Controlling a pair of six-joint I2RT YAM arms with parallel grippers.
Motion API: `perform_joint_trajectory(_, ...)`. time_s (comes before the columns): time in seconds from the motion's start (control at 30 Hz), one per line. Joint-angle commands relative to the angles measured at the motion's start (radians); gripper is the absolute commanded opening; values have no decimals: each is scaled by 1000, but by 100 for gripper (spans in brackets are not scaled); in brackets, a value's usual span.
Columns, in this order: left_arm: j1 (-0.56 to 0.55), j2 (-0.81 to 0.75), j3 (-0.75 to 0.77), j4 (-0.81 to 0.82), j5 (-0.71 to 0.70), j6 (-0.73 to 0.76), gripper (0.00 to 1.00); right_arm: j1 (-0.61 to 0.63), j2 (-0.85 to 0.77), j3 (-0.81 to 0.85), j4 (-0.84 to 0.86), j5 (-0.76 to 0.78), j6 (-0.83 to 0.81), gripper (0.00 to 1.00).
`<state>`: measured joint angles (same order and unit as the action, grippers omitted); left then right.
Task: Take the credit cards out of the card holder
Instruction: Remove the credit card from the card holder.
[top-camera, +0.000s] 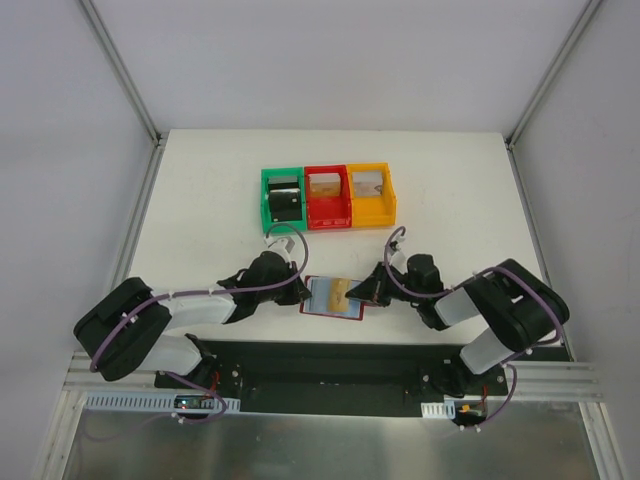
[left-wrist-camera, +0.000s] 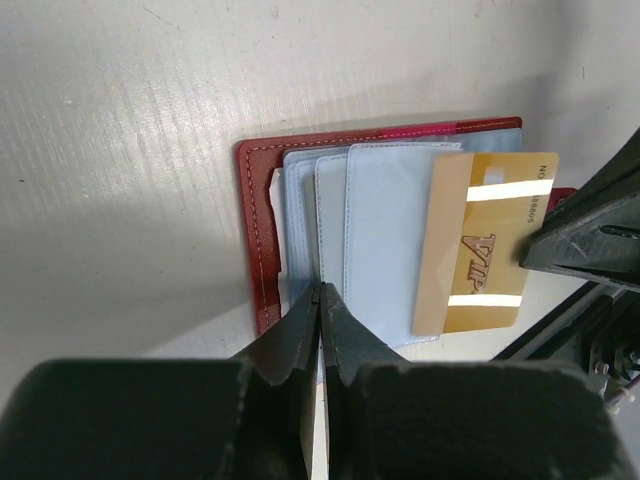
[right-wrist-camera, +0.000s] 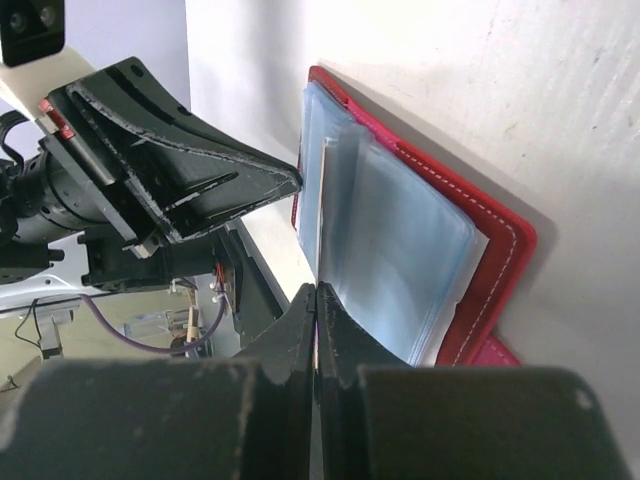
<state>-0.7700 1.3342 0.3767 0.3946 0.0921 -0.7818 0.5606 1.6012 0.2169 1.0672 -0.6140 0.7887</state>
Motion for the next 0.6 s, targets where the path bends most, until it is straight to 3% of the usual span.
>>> perform_joint_trajectory(0.0, 12, -30, -16, -62, -25, 1, 0, -5, -112, 10, -126, -23, -111, 1)
perform_joint_trajectory(0.2, 12, -105, 13, -98, -26, 16, 0, -5, -279, 70, -450, 8, -258, 1)
perform_joint_trajectory(0.27, 12, -130, 31, -118, -34, 26, 5, -5, -328, 102, -559, 26, -310, 1)
perform_joint_trajectory(0.37, 14, -151, 53, -141, -37, 35, 22, -8, -379, 137, -691, 43, -374, 1)
perform_joint_trajectory(0.47, 14, -170, 67, -154, -31, 36, 46, -11, -428, 167, -782, 59, -425, 1)
perform_joint_trajectory(0.57, 14, -204, 83, -181, -28, 39, 57, -13, -478, 217, -926, 85, -492, 1)
